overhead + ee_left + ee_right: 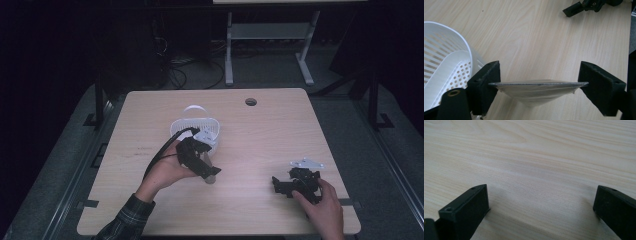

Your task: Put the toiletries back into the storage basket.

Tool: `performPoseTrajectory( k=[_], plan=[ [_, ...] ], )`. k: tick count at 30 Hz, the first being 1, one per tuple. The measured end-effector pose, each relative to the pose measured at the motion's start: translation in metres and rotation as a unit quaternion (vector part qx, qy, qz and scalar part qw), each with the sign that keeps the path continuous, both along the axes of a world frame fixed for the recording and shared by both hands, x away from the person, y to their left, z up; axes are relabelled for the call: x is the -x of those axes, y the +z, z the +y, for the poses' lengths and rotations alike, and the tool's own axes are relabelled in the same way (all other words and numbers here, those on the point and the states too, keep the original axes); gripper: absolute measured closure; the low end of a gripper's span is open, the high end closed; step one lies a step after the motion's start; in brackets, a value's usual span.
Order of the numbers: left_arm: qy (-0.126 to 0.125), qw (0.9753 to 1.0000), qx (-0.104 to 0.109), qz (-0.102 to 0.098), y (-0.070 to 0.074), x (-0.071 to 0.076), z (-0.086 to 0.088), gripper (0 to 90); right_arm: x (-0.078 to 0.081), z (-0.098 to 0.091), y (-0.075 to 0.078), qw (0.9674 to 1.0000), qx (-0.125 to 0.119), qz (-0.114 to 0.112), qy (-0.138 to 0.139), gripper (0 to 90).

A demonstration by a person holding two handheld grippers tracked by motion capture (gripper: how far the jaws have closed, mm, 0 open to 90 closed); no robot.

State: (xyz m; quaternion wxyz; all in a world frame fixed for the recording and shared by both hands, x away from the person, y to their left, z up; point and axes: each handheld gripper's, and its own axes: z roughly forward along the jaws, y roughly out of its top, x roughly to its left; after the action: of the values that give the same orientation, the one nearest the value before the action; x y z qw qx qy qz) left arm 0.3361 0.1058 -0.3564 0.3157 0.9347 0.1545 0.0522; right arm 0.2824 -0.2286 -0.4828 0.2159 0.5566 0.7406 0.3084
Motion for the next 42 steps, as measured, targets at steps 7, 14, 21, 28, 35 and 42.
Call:
performPoseTrajectory(
  k=[7,14,21,28,35,42],
  plan=[
    [0.005,1.0,0.002,-0.007,0.001,-0.001,0.001,25.4,0.0,0.0,0.0,1.0,0.0,0.0,0.0,0.0],
    [0.005,1.0,0.0,-0.008,0.001,-0.001,0.002,28.4,0.0,0.0,0.0,1.0,0.0,0.0,0.0,0.0],
    [0.009,0.9999,0.002,-0.007,0.002,-0.002,0.002,29.0,0.0,0.0,0.0,1.0,0.0,0.0,0.001,0.0],
    [0.014,0.9999,0.004,-0.005,0.003,-0.002,0.003,29.1,0.0,0.0,0.0,1.0,0.0,0.0,0.001,0.0],
    [0.015,0.9997,0.016,-0.008,0.01,-0.002,0.002,29.2,0.0,0.0,0.0,1.0,0.0,0.0,0.001,0.0],
    [0.015,0.9996,0.022,-0.013,0.02,-0.001,0.002,29.2,0.0,0.0,0.0,1.0,0.0,0.0,0.001,0.0]
  ],
)
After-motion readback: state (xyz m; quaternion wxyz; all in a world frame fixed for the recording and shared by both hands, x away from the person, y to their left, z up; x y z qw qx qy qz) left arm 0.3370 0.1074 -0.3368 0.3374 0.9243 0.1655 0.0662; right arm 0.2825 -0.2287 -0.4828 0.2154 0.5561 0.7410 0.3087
